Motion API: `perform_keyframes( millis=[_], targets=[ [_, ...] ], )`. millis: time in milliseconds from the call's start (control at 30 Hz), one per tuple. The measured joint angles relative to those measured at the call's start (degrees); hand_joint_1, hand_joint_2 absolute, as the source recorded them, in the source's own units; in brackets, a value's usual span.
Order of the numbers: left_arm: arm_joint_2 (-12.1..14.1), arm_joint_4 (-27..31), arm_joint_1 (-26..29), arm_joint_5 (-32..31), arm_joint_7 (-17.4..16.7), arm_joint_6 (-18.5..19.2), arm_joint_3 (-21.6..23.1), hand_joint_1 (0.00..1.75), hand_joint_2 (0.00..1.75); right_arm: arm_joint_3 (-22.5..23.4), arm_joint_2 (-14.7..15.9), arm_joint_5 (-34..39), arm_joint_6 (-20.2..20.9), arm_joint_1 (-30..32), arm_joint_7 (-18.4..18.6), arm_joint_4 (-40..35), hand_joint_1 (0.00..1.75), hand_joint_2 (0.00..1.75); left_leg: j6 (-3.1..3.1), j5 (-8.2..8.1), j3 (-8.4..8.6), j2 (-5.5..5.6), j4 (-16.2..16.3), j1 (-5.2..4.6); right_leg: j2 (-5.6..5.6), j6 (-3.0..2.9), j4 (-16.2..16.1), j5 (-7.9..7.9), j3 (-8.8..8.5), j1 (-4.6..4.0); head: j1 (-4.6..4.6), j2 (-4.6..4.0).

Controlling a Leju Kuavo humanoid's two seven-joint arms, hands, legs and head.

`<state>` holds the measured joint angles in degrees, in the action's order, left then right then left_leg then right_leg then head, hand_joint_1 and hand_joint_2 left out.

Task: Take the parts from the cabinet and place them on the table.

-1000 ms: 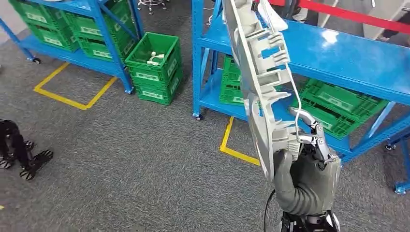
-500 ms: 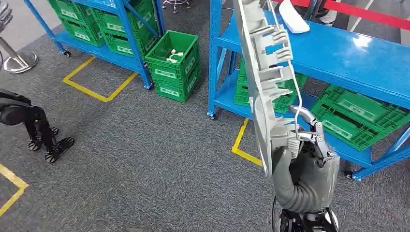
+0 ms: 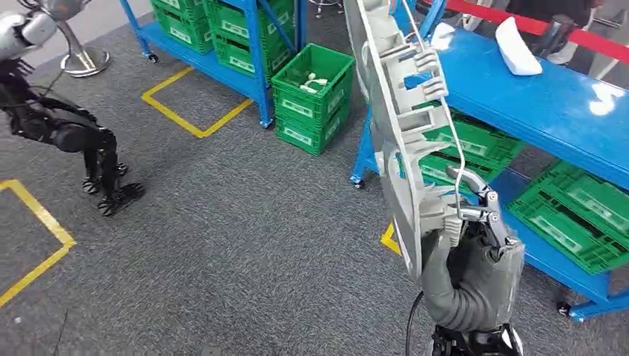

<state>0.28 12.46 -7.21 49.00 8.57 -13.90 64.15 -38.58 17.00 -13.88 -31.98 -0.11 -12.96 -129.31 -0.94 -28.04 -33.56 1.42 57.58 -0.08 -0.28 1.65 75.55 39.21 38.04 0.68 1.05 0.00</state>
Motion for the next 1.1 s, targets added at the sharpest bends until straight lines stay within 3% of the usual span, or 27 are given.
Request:
perform_keyframes(
  millis=[33,100,133,167,267,300,333,367,400,433,467,500,533,600,633,667,700,767,800,833,867,900,967,1000,1033,1100],
  targets=[
    [0.00,0.00,0.00,0.00,0.00,0.00,0.00,0.00,1.75,0.00,-0.02,0.00,0.00,-0.04,0.00,0.04,1.75,1.75,0.00,0.00,0.06,0.70,0.02,-0.03,0.05,-0.21,-1.75,-1.82,-0.68,-0.01,0.13,0.00],
    [0.00,0.00,-0.01,-0.04,0.04,0.00,0.00,0.00,1.75,0.00,-0.02,0.00,0.02,-0.18,0.00,0.15,1.75,1.75,0.03,0.01,0.39,2.03,0.03,-0.08,1.00,-0.78,-10.99,-7.58,-4.71,0.00,0.53,0.00],
    [-0.07,0.00,-0.01,-0.04,0.07,0.00,0.00,0.00,1.75,0.00,-0.02,0.00,0.02,-0.22,0.00,0.15,1.75,1.75,0.05,0.02,0.35,2.60,0.01,0.03,3.48,-1.26,-16.30,-10.14,-6.76,0.02,0.77,0.00],
    [-0.20,0.00,-0.11,-0.07,0.09,0.00,0.00,0.00,1.75,0.02,-0.02,0.00,0.02,-0.16,0.02,0.17,1.75,1.75,0.34,0.12,0.03,3.12,0.18,-0.23,4.91,-1.63,-17.34,-9.64,-7.35,0.10,0.50,0.00],
    [-0.26,0.00,0.03,-0.09,0.09,0.02,0.00,0.00,1.75,0.00,-0.02,0.02,0.07,-0.47,0.02,0.17,1.75,1.75,1.45,0.84,-1.01,4.44,0.02,0.29,3.38,-1.85,-18.41,-9.36,-7.37,-0.18,0.96,0.00],
    [-0.24,0.00,0.10,-0.09,0.11,0.02,0.00,0.00,1.75,0.02,0.00,0.00,0.09,-0.51,0.00,0.15,1.75,1.75,1.79,0.96,-1.07,5.06,0.00,-0.02,2.64,-2.21,-19.03,-9.67,-7.51,0.06,0.81,0.00],
    [-0.13,0.00,0.16,-0.09,0.11,0.02,0.00,0.00,1.75,-0.02,-0.04,0.00,0.09,-0.73,0.00,0.17,1.75,1.75,1.90,0.05,-1.35,2.34,0.76,-0.20,1.69,-2.45,-19.59,-10.05,-7.85,0.27,0.85,0.00],
    [-0.13,0.00,0.06,-0.11,0.11,0.02,0.00,0.00,1.75,-0.02,-0.07,0.00,0.09,-0.69,0.02,0.26,1.75,1.75,2.37,-1.76,-2.51,-1.04,2.98,-0.35,1.29,-2.69,-19.79,-10.12,-7.94,0.25,0.07,0.00],
    [-0.11,0.00,-0.06,-0.11,0.13,0.02,0.00,0.00,1.75,-0.02,-0.09,0.00,0.07,-0.72,0.02,0.26,1.75,1.75,2.74,-3.98,-4.43,-1.80,6.89,-0.02,0.52,-2.72,-19.72,-10.13,-7.91,0.22,-0.46,0.00],
    [-0.11,0.00,-0.08,-0.11,0.13,0.02,0.00,0.00,1.75,0.00,-0.09,0.02,0.04,-0.72,0.02,0.28,1.75,1.75,3.04,-6.02,-6.58,-1.89,11.46,0.25,-0.12,-2.77,-19.62,-10.07,-7.90,0.22,-0.68,0.00],
    [-0.13,0.00,-0.03,-0.11,0.11,0.02,0.00,0.00,1.75,-0.02,-0.07,0.00,0.04,-0.71,0.02,0.33,1.75,1.75,3.33,-7.49,-8.61,-1.75,15.68,0.51,-0.88,-2.78,-19.54,-9.97,-7.87,0.22,-0.85,0.00],
    [-0.13,0.00,0.06,-0.11,0.11,0.02,0.00,0.00,1.75,-0.02,-0.09,0.00,0.04,-0.73,0.02,0.44,1.75,1.75,3.56,-7.68,-9.65,-1.68,17.77,0.66,-1.58,-2.73,-19.45,-9.89,-7.86,0.24,-1.09,0.00],
    [-0.13,0.00,0.11,-0.11,0.11,0.02,0.00,0.00,1.75,-0.02,-0.09,0.02,0.04,-0.76,0.02,0.52,1.75,1.75,3.70,-6.33,-9.07,-1.69,16.71,0.79,-2.12,-2.61,-19.41,-9.81,-7.92,0.26,-1.29,0.00],
    [-0.07,0.00,0.08,-0.11,0.11,0.02,0.00,0.00,1.75,-0.04,-0.09,0.02,0.07,-0.76,0.02,0.70,1.75,1.75,3.79,-2.52,-5.34,-1.97,10.15,0.97,-3.09,-2.23,-19.04,-9.48,-7.94,0.29,-1.82,0.00],
    [-0.02,0.00,0.08,-0.11,0.11,0.02,0.00,0.00,1.75,-0.04,-0.09,0.02,0.07,-0.75,0.02,0.77,1.75,1.75,3.67,-0.37,-2.64,-3.15,5.65,0.94,-3.55,-1.97,-18.87,-9.21,-8.09,0.32,-1.81,0.00],
    [-0.02,0.00,0.04,-0.11,0.11,0.02,0.00,0.00,1.75,-0.04,-0.09,0.02,0.07,-0.75,0.02,0.76,1.75,1.75,3.65,-0.24,-0.70,-6.19,2.19,0.42,-3.82,-1.42,-18.55,-8.80,-8.14,-0.19,-1.97,0.00],
    [-0.02,0.00,-0.17,-0.11,0.13,0.02,0.00,0.00,1.75,-0.02,-0.09,0.02,0.07,-0.79,0.02,0.74,1.75,1.75,2.62,-0.88,-0.36,-5.96,1.04,0.21,-4.11,-1.08,-18.10,-8.52,-7.99,-0.32,-2.27,0.00],
    [-0.02,0.00,-0.15,-0.11,0.13,0.02,0.00,0.00,1.75,-0.02,-0.09,0.00,0.07,-0.88,0.02,0.79,1.75,1.75,1.96,-0.86,-0.81,-4.74,1.52,-0.03,-5.35,-0.73,-18.16,-8.46,-8.17,-0.22,-1.42,0.00],
    [-0.02,0.00,-0.04,-0.11,0.13,0.02,0.00,0.00,1.75,-0.02,-0.09,0.02,0.07,-0.89,0.02,0.79,1.75,1.75,1.60,-0.77,-0.90,-4.04,1.50,-0.10,-6.12,-0.59,-18.21,-8.37,-8.37,-0.13,-1.44,0.00],
    [0.02,0.00,0.02,-0.11,0.11,0.02,0.00,0.00,1.75,0.00,-0.09,0.02,0.07,-0.92,0.02,0.79,1.75,1.75,1.15,-0.49,-0.74,-3.37,1.23,0.19,-5.85,-0.06,-18.04,-7.71,-8.36,0.11,-1.46,0.00],
    [0.02,0.00,-0.01,-0.11,0.13,0.02,0.00,0.00,1.75,0.00,-0.07,0.00,0.07,-0.91,0.02,0.76,1.75,1.75,0.86,-0.41,-0.78,-2.63,1.24,0.22,-2.67,0.11,-16.32,-6.06,-7.96,0.43,-1.20,0.00],
    [0.00,0.00,-0.08,-0.11,0.13,0.02,0.00,0.00,1.75,0.00,-0.07,0.00,0.07,-0.89,0.02,0.76,1.75,1.75,0.49,-0.37,-0.77,-2.06,1.24,0.22,-1.30,0.06,-12.84,-3.93,-6.51,0.41,-0.81,0.00],
    [-0.13,0.00,-0.09,-0.13,0.15,0.02,0.00,0.00,1.75,0.00,-0.09,0.02,0.07,-0.88,0.02,0.79,1.75,1.75,0.13,-0.34,-0.77,-0.73,1.26,-0.03,-0.19,0.00,-3.24,0.15,-2.07,0.30,-0.02,0.00],
    [-0.13,0.00,0.00,-0.11,0.13,0.02,0.00,0.00,1.75,0.00,-0.07,0.02,0.07,-0.86,0.02,0.81,1.75,1.75,0.05,-0.32,-0.74,-0.02,1.28,-0.21,-0.05,-0.16,-0.07,0.69,-0.39,0.23,0.20,0.00],
    [-0.13,0.00,0.06,-0.11,0.13,0.02,0.00,0.00,1.75,0.00,-0.07,0.02,0.07,-0.85,0.02,0.87,1.75,1.75,0.04,-0.32,-0.66,0.58,1.28,-0.35,0.02,-0.38,0.26,-0.06,0.01,0.15,0.39,0.00],
    [-0.13,0.00,0.06,-0.11,0.13,0.02,0.00,0.00,1.75,0.00,-0.07,0.02,0.07,-0.89,0.02,1.03,1.75,1.75,0.04,-0.32,-0.33,1.94,1.29,-0.60,0.46,-1.26,-6.25,-5.39,-2.33,-0.11,0.90,0.00]
  ],
)
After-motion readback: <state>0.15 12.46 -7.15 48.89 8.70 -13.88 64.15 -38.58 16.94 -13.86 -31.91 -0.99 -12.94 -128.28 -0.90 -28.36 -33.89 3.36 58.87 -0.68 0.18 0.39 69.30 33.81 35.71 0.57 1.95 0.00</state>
